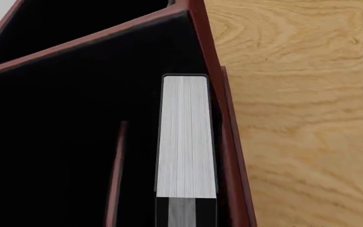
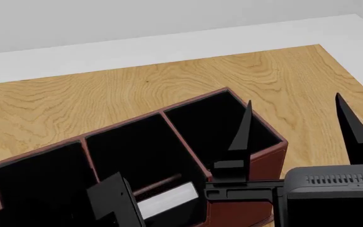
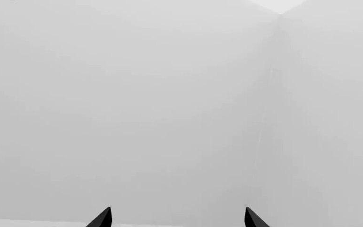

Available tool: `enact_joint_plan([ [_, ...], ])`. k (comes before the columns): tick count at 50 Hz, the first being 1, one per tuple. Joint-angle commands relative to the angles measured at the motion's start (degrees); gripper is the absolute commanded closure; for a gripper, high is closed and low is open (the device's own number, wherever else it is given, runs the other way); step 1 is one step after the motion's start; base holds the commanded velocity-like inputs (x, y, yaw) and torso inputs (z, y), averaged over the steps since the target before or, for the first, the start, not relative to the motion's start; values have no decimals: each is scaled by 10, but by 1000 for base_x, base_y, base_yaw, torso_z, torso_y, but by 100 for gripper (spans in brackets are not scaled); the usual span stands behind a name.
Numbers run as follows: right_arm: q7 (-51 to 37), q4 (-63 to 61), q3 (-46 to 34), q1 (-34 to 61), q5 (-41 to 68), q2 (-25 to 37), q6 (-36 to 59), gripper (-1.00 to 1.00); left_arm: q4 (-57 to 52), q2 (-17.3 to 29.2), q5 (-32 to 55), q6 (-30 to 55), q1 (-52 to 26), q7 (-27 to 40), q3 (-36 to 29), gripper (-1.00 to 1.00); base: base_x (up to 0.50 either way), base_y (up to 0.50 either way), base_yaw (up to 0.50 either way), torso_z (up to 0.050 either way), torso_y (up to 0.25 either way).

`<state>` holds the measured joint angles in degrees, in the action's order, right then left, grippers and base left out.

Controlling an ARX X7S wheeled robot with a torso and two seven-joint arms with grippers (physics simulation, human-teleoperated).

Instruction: Pick up the book and place it in the back compartment of the caddy.

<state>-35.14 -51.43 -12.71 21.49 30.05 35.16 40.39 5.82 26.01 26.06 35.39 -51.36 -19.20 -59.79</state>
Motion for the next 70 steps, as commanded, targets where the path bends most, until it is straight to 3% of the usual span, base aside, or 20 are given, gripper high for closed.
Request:
enact_joint_plan([
  [1,-2,-1,-3,1,1,1,0,-100,35,-12,-8,-24,-1,14,6,100,0,0,0,0,0],
  [25,-1,7,-10,5,0,1,-5,-100,109,-38,-31,-62,8,11,-10,100,0,0,0,0,1],
  [26,-1,7,-10,5,0,1,-5,-100,112,-39,-34,-62,7,15,-10,-100,0,0,0,0,0],
  [44,-2,9,-11,4,2,4,-10,-100,85,-29,-12,-48,-3,19,12,-100,8,-6,-15,0,0],
  [70,-8,0,-9,2,8,8,-11,-100,-54,19,23,4,-18,35,34,-100,1,-1,-1,0,0],
])
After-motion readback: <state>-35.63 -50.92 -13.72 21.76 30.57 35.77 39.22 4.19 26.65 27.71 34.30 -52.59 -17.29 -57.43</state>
